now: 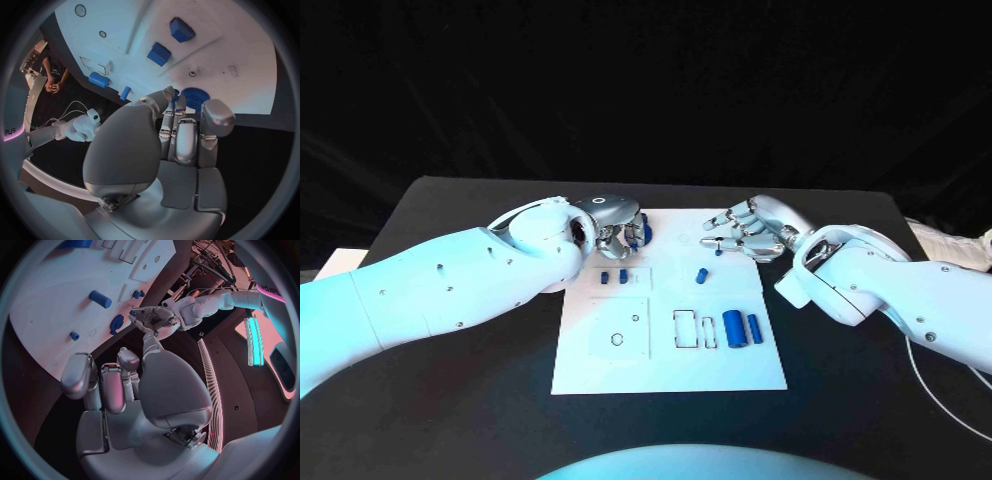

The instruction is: Assemble the parts on the task board

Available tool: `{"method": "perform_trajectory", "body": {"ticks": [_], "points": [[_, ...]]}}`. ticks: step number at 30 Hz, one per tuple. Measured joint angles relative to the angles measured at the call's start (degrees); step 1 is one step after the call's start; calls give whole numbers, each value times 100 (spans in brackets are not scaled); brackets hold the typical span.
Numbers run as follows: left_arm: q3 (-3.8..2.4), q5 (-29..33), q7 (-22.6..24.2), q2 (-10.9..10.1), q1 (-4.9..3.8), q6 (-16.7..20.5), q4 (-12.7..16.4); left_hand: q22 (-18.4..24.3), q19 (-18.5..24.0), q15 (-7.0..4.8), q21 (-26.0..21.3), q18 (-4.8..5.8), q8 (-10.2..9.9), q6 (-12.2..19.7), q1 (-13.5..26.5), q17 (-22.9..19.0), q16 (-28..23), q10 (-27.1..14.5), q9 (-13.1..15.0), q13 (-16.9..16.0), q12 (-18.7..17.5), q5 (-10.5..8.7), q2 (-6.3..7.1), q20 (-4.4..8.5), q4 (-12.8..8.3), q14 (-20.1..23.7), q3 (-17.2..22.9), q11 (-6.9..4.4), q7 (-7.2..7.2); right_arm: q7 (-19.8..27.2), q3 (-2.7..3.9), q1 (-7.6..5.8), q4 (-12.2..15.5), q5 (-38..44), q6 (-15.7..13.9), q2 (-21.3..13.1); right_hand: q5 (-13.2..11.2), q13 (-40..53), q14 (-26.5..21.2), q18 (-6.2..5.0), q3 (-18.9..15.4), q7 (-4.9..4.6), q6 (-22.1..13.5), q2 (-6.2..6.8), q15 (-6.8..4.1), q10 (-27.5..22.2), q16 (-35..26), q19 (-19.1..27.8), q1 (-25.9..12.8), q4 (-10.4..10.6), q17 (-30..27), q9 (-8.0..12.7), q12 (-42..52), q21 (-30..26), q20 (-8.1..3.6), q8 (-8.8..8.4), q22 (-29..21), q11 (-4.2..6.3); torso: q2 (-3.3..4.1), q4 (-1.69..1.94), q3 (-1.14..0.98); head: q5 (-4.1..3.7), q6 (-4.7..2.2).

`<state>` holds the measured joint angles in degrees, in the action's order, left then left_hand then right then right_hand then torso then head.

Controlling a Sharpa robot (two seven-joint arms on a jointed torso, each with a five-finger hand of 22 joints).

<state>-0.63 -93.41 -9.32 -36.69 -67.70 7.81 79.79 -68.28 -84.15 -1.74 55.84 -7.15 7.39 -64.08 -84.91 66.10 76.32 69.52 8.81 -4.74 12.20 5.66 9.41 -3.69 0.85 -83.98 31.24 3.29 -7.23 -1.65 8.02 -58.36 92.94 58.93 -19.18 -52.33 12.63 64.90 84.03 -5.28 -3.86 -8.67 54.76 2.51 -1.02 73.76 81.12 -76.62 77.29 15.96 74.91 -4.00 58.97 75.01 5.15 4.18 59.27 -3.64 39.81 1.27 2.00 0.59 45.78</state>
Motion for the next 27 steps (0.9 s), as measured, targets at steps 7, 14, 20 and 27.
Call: {"method": "perform_trajectory", "body": {"ticks": [7,14,20,27], "points": [[-27,81,-14,-221,-7,39,100,-41,0,0,53,88,0,-41,51,-18,8,21,-9,-43,0,0,8,0,-14,0,14,20,1,1,0,0,4,-2,0,-13,0,0,0,0,0,0,0,0,0,0,0,0,0,0,0,0,0,0,0,0,0,0,6,-3,2,11,-8],[-27,170,-39,-252,-1,6,38,-48,0,0,53,88,-21,-40,70,-27,8,21,-11,-44,-13,0,27,0,-14,0,14,20,1,1,0,1,5,-3,0,-13,0,0,0,0,0,0,0,0,0,0,0,0,0,0,0,0,0,0,0,0,0,0,9,-6,8,16,4],[-17,228,-49,-249,7,-62,-12,-58,0,0,52,87,-21,-40,112,-33,8,22,-15,-44,-27,0,12,0,-14,0,14,19,1,2,0,1,3,-3,0,-9,0,0,0,0,0,0,0,0,0,0,0,0,0,0,0,0,0,0,0,0,0,0,10,-9,8,16,20],[-12,289,-56,-258,9,-169,-13,-57,0,0,52,87,-20,-40,112,-45,8,22,-21,-45,-30,0,12,0,-14,0,14,18,1,2,0,2,1,-4,0,-6,0,0,0,0,-16,0,0,0,0,0,0,0,0,-16,-1,0,0,0,0,0,-13,0,10,-10,8,18,31]]}}
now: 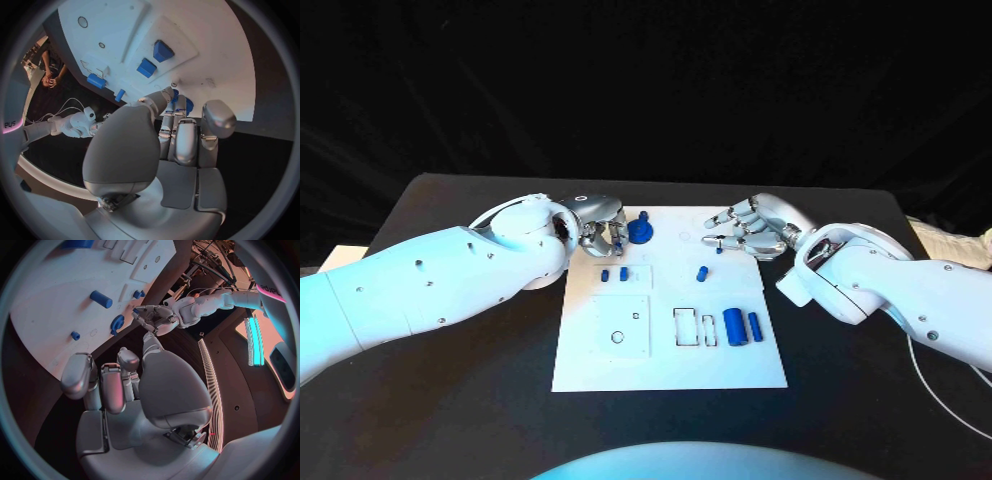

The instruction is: Assemble the parts on the task board

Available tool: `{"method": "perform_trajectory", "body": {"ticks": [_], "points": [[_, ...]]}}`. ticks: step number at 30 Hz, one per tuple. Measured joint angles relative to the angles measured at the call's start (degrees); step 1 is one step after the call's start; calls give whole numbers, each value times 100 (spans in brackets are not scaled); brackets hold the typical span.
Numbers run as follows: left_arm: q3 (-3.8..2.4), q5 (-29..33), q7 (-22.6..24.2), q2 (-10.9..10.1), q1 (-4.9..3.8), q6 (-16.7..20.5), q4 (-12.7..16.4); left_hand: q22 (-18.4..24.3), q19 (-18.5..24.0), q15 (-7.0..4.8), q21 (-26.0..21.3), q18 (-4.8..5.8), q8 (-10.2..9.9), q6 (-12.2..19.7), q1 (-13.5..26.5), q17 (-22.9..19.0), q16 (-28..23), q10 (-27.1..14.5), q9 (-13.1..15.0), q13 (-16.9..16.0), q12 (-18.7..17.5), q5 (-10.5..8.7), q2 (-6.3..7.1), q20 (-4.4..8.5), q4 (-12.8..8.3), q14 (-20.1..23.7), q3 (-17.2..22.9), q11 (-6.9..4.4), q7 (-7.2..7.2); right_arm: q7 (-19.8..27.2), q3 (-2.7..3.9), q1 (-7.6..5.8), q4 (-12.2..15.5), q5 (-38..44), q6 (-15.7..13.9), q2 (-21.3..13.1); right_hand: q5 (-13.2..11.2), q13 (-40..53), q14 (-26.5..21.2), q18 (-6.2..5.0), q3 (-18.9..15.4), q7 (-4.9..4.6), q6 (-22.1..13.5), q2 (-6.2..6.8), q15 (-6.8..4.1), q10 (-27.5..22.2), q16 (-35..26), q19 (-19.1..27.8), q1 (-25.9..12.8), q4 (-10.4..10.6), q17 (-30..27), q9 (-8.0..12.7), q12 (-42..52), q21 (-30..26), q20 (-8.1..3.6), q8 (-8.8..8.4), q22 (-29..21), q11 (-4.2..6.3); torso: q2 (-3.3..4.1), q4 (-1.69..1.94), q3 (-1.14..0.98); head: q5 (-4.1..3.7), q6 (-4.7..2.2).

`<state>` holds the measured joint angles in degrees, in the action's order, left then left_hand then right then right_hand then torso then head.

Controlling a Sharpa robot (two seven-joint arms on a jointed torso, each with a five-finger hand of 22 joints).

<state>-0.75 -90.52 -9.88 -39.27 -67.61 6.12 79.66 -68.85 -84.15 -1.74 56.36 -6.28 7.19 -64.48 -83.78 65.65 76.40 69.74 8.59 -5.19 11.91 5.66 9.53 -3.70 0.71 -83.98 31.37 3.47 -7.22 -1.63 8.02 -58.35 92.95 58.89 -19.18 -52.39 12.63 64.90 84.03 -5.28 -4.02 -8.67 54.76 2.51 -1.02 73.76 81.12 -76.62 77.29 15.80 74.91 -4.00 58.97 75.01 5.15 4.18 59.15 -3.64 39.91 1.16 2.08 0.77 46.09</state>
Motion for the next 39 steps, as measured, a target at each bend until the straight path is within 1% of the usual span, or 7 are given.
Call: {"method": "perform_trajectory", "body": {"ticks": [16,17,21,32,34,36,39], "points": [[22,50,-21,24,10,-204,-46,-12,0,0,22,0,-25,0,29,-13,0,2,-6,-9,-17,-6,30,0,-16,0,-17,-3,0,1,0,0,-1,-1,0,7,0,0,0,0,0,0,0,0,0,0,0,0,0,0,1,0,0,0,0,0,0,0,-2,0,-3,10,13],[24,51,-22,31,14,-209,-52,-14,0,0,22,0,-25,1,42,-15,0,30,-6,-8,-25,-7,43,0,-16,0,-17,-31,0,1,0,0,-1,-1,0,7,0,0,0,0,0,0,0,0,0,0,0,0,0,0,3,0,0,0,0,0,0,0,-2,-1,-3,10,13],[26,52,-28,54,28,-215,-82,-14,0,0,22,-1,-25,0,53,-15,0,50,-10,-9,-27,-9,53,0,-16,0,-17,-51,0,2,0,0,-2,-2,1,7,0,0,0,0,0,0,0,0,0,0,0,0,0,0,4,0,0,0,0,0,0,0,0,-2,1,2,17],[29,54,-45,89,35,-222,-128,-13,0,0,22,-1,-58,1,90,-35,-1,70,-32,-5,-96,-18,45,0,-25,0,-8,-72,0,3,0,1,-3,-3,2,10,0,0,0,0,0,0,0,0,0,0,0,0,0,0,3,0,0,0,0,0,0,0,0,0,-2,-5,28],[31,55,-49,91,35,-231,-131,-14,0,0,22,-1,-84,1,112,-46,-1,44,-48,-9,-164,-18,23,0,-27,0,-6,-46,0,3,0,1,-3,-3,2,10,0,0,0,0,0,0,0,0,0,0,0,0,0,0,3,0,0,0,0,0,0,0,0,0,-3,-5,30],[41,58,-57,92,43,-254,-136,-13,0,0,22,0,-149,33,194,-62,-1,-77,-73,1,-260,-15,47,0,-42,0,10,9,-32,4,0,1,-3,-3,3,10,0,0,0,0,0,0,0,0,0,0,0,0,0,0,3,0,0,0,0,0,1,0,0,0,-3,-5,31],[51,58,-78,95,55,-286,-154,-11,0,62,-18,0,-276,215,291,-120,-1,-302,-140,93,-446,-5,107,0,-50,-1,18,75,-65,4,0,1,-3,-3,3,10,0,0,0,0,0,0,0,0,0,0,0,0,0,0,3,0,0,0,0,0,1,0,0,-2,-3,-5,31]]}}
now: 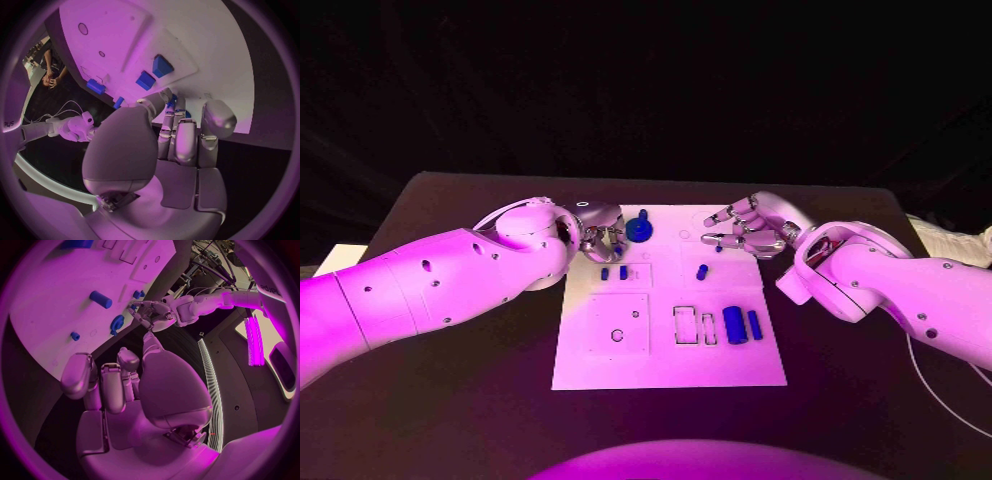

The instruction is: Assemble the parts on the task board

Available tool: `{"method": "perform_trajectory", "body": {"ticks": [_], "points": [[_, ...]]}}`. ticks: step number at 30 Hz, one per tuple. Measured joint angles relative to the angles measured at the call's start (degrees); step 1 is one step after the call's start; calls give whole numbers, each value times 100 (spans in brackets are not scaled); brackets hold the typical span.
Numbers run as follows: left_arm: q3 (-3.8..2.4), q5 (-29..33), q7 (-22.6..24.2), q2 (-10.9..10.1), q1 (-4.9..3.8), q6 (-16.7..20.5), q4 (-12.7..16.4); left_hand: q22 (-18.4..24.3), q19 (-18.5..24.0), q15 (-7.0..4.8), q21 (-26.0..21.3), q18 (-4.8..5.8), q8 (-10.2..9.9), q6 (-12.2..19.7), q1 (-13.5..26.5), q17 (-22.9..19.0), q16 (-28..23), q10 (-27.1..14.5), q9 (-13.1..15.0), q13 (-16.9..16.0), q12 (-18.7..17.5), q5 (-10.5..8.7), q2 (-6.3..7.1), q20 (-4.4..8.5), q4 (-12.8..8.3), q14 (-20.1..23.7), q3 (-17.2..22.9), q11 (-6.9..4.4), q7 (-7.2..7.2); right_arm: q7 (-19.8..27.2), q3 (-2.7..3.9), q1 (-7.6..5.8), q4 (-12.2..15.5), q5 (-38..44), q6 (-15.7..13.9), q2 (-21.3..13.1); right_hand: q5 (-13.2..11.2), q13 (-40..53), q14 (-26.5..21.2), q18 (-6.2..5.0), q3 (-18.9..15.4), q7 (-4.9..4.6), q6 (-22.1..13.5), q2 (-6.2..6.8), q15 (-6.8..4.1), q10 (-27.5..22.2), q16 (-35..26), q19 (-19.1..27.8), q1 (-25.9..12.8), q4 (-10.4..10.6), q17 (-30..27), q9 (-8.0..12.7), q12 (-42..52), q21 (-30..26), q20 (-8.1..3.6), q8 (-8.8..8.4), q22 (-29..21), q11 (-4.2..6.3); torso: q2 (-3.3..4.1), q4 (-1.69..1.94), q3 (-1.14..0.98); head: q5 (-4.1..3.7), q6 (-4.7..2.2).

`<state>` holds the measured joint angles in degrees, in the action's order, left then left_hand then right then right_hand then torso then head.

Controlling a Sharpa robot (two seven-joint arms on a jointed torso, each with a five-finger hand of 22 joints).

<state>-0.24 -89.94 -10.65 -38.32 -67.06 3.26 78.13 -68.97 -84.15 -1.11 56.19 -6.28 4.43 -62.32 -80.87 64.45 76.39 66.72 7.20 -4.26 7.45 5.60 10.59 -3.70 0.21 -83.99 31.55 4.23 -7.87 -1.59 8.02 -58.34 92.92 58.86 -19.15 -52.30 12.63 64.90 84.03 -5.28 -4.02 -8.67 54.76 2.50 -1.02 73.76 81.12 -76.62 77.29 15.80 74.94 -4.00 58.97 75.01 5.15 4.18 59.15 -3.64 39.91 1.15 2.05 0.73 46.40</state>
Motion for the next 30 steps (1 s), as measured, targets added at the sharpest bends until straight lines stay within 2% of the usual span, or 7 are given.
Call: {"method": "perform_trajectory", "body": {"ticks": [5,13,19,22,27,28,30], "points": [[0,2,-31,-3,4,-45,-10,48,9,43,-94,0,-83,268,108,-88,-28,-216,-111,48,-184,0,110,-33,18,2,-18,69,-28,0,0,0,-2,0,1,-4,0,0,0,0,0,0,0,0,0,0,0,0,0,0,0,0,0,0,0,0,0,0,-3,0,-3,1,-4],[-2,8,-45,-39,2,-52,13,78,21,58,-151,-1,-83,311,130,-154,-29,-343,-170,56,-272,0,133,-62,34,-13,-34,109,-70,0,0,0,-26,-1,1,-5,0,0,0,0,0,0,0,0,0,0,0,0,0,0,-1,0,0,0,0,0,0,0,-4,0,-1,-4,-5],[-5,9,-49,-91,1,-27,28,128,18,115,-250,-1,-82,598,130,-229,-56,-624,-300,68,-368,0,133,-106,-1,-6,-145,171,-112,0,0,0,-52,-1,0,-6,0,-20,0,0,0,0,0,-24,0,-33,0,21,-24,0,-1,0,-12,-24,-21,0,-13,8,-4,1,0,-5,-6],[-5,9,-56,-144,1,-11,50,138,21,123,-260,-1,-82,657,104,-260,-56,-776,-331,78,-376,0,136,-144,-36,2,-211,195,-112,-2,0,0,-92,0,2,-3,46,-589,0,0,13,22,-23,-127,0,-456,-84,42,83,-59,-3,0,-744,-67,-1,0,-73,-10,-7,1,0,-8,-6],[-51,68,-58,-392,10,84,155,163,21,137,-322,-1,-79,686,-59,-283,-56,-909,-334,69,-380,0,55,-144,-74,-12,-243,210,-80,-16,0,0,-261,124,8,-5,-54,-2106,0,1,366,37,-1,-237,0,-1518,-415,104,829,-408,-364,-5,-2750,-194,-22,0,-246,-57,-9,1,3,-12,-20],[-67,101,-49,-451,8,133,180,231,13,137,-446,-1,-51,638,-121,-329,-78,-907,-333,65,-366,0,37,-156,-111,-12,-204,210,-95,-21,0,0,-302,191,12,-7,-79,-2379,0,1,451,48,10,-225,0,-1616,-450,104,947,-447,-404,-9,-3076,-200,-21,0,-275,-79,-10,2,3,-13,-26],[-102,224,-12,-577,-2,271,225,630,139,152,-1136,-134,21,453,-235,-790,-370,-743,-322,52,-249,0,-3,-194,-186,77,33,197,-125,-32,0,-3,-391,397,20,-8,-186,-3132,-9,1,692,47,174,-153,53,-1751,-534,124,1181,-526,-496,-16,-3827,-226,-1,25,-318,-94,-12,5,1,-15,-35]]}}
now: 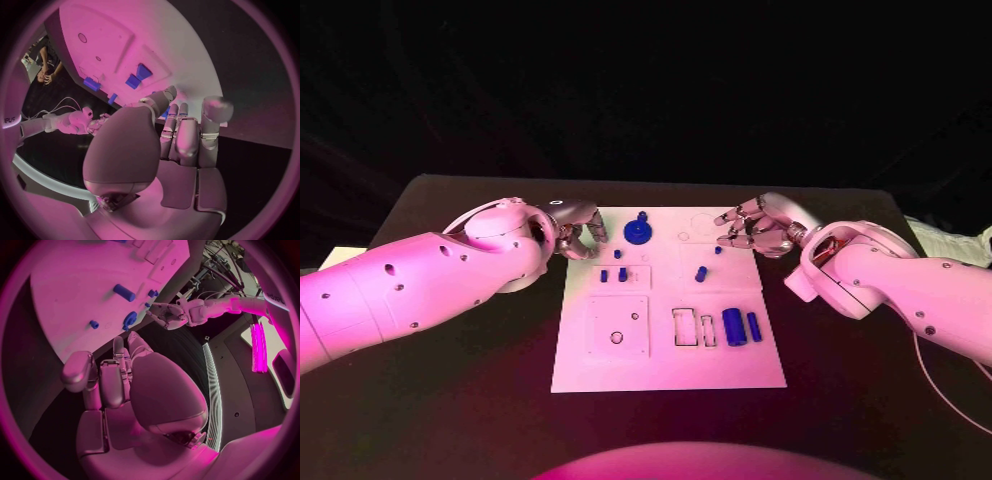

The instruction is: Assemble the parts on the task board

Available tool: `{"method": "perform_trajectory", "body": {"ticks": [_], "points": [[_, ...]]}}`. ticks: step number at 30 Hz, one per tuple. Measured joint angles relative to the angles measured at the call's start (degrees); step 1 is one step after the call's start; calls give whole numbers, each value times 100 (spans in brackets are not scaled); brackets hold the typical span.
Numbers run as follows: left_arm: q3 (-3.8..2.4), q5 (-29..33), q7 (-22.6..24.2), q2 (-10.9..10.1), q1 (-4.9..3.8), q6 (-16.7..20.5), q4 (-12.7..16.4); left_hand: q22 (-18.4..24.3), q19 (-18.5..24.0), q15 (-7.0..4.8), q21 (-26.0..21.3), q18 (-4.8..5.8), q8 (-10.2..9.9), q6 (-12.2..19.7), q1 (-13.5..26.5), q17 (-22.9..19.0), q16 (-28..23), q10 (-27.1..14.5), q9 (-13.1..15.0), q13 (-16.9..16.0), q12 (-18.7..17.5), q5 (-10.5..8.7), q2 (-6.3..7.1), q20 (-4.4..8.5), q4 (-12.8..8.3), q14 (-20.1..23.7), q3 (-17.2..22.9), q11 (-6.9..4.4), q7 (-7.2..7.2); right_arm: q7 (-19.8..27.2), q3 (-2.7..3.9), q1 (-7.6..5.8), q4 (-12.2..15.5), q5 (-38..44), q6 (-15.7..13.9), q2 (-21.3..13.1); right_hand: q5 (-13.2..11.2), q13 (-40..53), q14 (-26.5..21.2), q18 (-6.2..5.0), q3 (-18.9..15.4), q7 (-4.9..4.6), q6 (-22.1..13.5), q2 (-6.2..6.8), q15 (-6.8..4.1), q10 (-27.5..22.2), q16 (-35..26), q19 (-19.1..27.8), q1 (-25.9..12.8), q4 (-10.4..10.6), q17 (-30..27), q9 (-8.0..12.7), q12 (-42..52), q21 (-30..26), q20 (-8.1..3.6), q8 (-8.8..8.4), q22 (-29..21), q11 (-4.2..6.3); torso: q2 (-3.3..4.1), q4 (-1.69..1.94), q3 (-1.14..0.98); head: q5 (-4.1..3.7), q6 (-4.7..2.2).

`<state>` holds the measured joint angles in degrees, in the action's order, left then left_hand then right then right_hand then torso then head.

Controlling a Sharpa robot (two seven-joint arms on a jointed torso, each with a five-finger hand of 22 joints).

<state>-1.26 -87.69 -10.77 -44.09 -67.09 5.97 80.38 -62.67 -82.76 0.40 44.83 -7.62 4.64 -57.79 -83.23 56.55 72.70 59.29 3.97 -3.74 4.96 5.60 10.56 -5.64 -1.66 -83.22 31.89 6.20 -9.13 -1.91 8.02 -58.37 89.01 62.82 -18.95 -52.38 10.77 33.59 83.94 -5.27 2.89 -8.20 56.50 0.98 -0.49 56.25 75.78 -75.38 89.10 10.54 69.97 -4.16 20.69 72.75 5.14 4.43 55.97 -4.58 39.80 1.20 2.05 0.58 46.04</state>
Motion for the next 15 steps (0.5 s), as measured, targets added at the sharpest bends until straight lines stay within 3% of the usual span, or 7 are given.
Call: {"method": "perform_trajectory", "body": {"ticks": [4,5,6,8,10,15], "points": [[-41,694,175,-249,-49,420,38,146,105,-55,-278,-1,56,-153,-30,-182,-107,446,5,-44,239,0,-30,40,-46,55,334,-55,-26,-62,3,-9,-142,683,41,1,-25,-882,0,-8,322,-36,298,148,0,214,-111,0,141,-60,-125,-1,-677,0,0,20,-25,-22,-1,2,-4,1,-25],[-46,987,253,-303,-60,539,42,296,219,-67,-555,-87,91,-231,-30,-400,-247,566,12,-51,313,0,-30,52,-63,160,428,-69,-28,-86,5,-11,-161,883,55,4,-69,-1171,0,-85,434,-24,347,227,0,315,-132,-4,122,-57,-155,5,-859,-26,4,19,-34,-2,-1,3,-7,2,-31],[-46,1323,346,-351,-69,656,46,470,355,-62,-874,-150,97,-249,-30,-673,-429,605,12,-51,349,0,-30,62,-67,299,494,-76,-46,-111,6,-14,-175,1093,72,7,-95,-1369,0,-89,510,-9,385,284,0,375,-132,-22,77,-50,-173,9,-972,-30,22,-2,-41,2,1,4,-7,2,-42],[-18,2227,632,-452,-81,890,79,762,648,-46,-1441,-177,97,-249,4,-1374,-909,613,8,-42,369,0,3,68,-67,660,524,-68,-47,-179,7,-18,-189,1583,117,23,-114,-1591,0,-90,602,11,420,336,0,407,-178,-16,25,-36,-214,11,-1101,-68,29,-9,-85,6,4,5,-7,-2,-59],[34,3038,921,-519,-81,1033,122,834,815,-13,-1609,-177,97,-249,144,-1922,-1285,589,0,-25,369,-13,3,50,-29,942,486,-44,-47,-249,7,-20,-194,1987,165,47,-185,-1736,0,-90,639,12,422,390,0,407,-211,8,-29,-10,-254,13,-1179,-109,54,-34,-152,6,9,4,-5,-19,-76],[127,5283,1741,-673,-50,1144,312,909,979,21,-1754,-177,97,-249,392,-2352,-1546,528,-3,-21,439,-34,-74,-1,123,1205,232,-28,-46,-458,8,-21,-229,2910,331,121,-391,-2087,0,-91,784,16,427,463,-1,407,-243,29,-102,-11,-315,18,-1321,-198,74,-37,-294,6,12,3,7,-51,-98]]}}
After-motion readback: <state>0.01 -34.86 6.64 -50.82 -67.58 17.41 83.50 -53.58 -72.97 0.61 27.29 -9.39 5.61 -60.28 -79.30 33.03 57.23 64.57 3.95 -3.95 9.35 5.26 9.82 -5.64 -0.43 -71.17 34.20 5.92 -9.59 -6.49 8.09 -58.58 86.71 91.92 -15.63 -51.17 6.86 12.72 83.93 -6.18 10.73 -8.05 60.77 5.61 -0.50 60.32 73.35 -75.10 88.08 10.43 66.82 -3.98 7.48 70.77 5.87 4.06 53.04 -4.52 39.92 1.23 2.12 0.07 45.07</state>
